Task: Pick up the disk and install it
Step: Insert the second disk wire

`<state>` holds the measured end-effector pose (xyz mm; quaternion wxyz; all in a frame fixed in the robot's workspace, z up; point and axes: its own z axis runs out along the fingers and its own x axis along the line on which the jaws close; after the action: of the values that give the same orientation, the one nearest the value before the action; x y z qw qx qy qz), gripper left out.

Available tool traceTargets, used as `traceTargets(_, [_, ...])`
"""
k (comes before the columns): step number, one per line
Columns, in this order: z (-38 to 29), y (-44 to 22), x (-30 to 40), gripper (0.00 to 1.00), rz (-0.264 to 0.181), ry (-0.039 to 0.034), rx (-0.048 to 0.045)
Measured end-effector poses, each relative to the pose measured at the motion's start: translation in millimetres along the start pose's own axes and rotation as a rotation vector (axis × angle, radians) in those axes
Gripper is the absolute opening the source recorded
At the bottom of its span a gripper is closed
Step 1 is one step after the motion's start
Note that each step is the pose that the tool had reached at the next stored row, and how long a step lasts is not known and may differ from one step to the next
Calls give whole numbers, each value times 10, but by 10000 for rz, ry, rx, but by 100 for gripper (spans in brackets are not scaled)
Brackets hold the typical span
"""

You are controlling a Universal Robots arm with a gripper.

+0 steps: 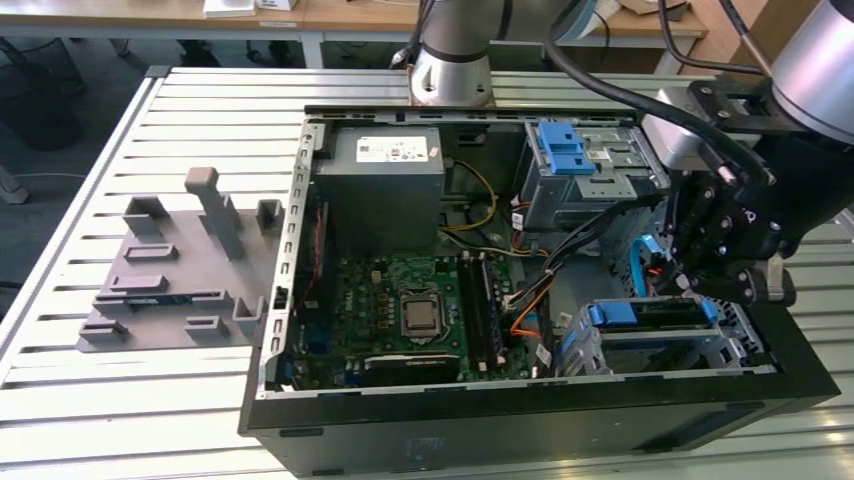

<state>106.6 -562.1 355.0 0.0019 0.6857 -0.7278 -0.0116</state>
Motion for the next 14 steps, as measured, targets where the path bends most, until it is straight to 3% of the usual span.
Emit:
traceTargets(8, [-1,50,3,11,-1,0,14])
traceTargets(14, [-69,56,2,11,-1,-1,22])
